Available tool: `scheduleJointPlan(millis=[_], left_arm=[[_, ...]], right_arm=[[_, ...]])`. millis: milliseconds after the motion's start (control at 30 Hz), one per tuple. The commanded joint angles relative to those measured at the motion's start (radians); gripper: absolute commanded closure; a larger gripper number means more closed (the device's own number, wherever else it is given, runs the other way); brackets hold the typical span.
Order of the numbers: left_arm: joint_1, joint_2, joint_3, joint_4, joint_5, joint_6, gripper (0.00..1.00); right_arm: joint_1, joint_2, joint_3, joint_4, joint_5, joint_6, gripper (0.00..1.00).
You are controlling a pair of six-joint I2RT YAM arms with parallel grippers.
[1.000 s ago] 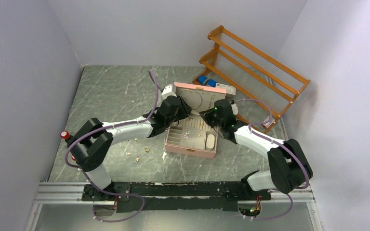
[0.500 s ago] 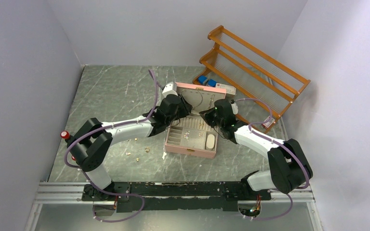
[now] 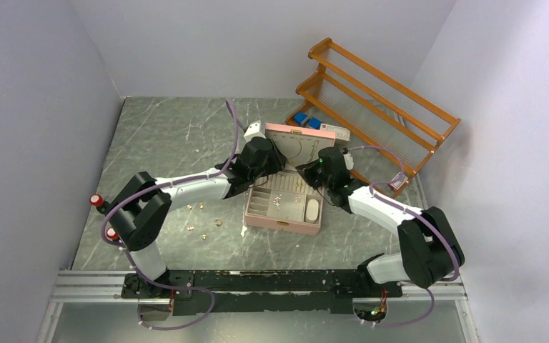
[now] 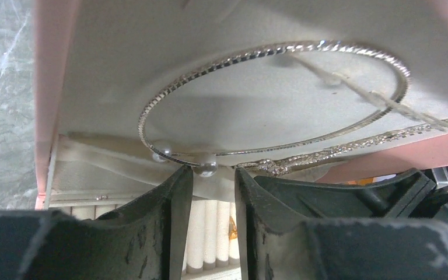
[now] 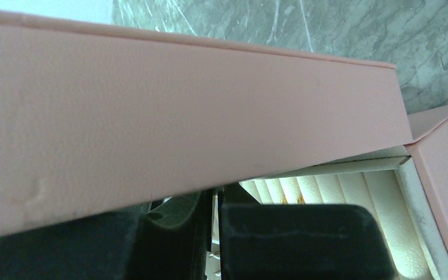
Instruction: Organize the mixed jewelry
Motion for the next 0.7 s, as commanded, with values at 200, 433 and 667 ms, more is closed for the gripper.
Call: scheduleJointPlan(millis=[200, 433, 667], left_arm=[[0.005, -0.024, 0.043, -0.051, 0.038, 0.004, 0.53], [0.009, -0.069, 0.039, -0.073, 0.027, 0.014, 0.43], [0.012, -0.136, -0.019, -0.066, -0.036, 0.038, 0.4]], right_arm=[[-0.008, -0.033, -0.007, -0.002, -0.027, -0.001, 0.92], [-0.011, -0.021, 0.003, 0.002, -0.037, -0.002, 0.84], [-0.013, 0.029, 0.037, 0.006, -0.036, 0.011, 0.75]])
